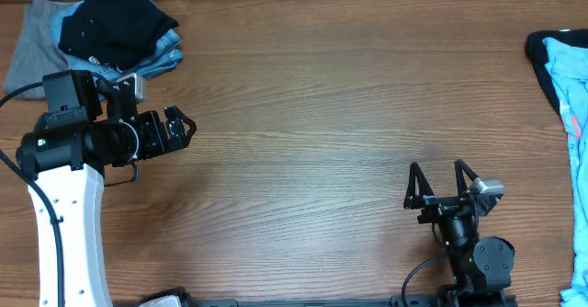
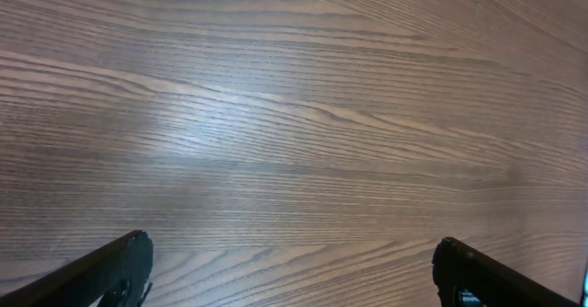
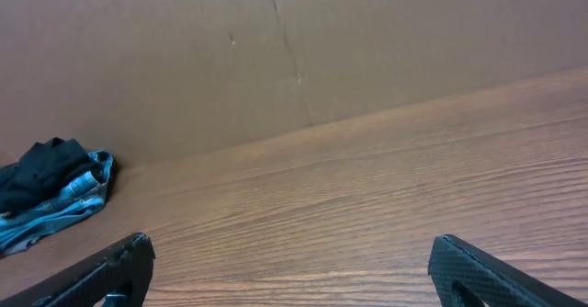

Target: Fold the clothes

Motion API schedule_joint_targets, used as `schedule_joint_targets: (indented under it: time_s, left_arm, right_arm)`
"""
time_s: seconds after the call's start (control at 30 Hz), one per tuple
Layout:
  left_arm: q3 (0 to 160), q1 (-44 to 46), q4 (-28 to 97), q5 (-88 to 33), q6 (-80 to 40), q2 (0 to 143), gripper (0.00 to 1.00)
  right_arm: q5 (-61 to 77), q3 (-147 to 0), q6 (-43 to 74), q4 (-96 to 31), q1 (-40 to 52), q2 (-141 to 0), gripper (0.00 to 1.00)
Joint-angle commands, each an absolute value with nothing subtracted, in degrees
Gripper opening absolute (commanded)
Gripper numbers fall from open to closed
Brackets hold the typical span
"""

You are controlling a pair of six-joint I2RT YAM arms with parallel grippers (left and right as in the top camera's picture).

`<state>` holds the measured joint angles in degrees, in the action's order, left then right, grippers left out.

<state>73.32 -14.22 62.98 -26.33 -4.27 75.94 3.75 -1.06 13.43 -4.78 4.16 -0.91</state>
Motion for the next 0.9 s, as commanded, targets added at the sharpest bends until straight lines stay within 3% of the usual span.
schedule_joint_targets:
  time_s: [0.0, 0.33, 0.53, 0.87]
  left_arm:
    - [73.1, -13.85, 62.96, -26.37, -4.27, 76.18, 1.0]
    - [73.08, -13.85, 64.4, -26.3, -4.27, 74.67, 1.0]
    - [67.68, -12.47, 62.0, -23.86, -4.27, 64.88, 1.0]
    - [36.16, -0.69, 35.35, -21.98, -7.25, 36.21, 1.0]
  right_arm:
    - [3.05, -0.47, 13.06, -4.6, 4.45, -0.4, 1.0]
    - [3.05, -0.47, 13.06, -4.6, 4.45, -0.4, 1.0]
    - [3.05, -0.47, 13.06, -4.6, 4.45, -0.4, 1.0]
    - [3.05, -0.47, 13.06, -4.6, 4.45, -0.4, 1.0]
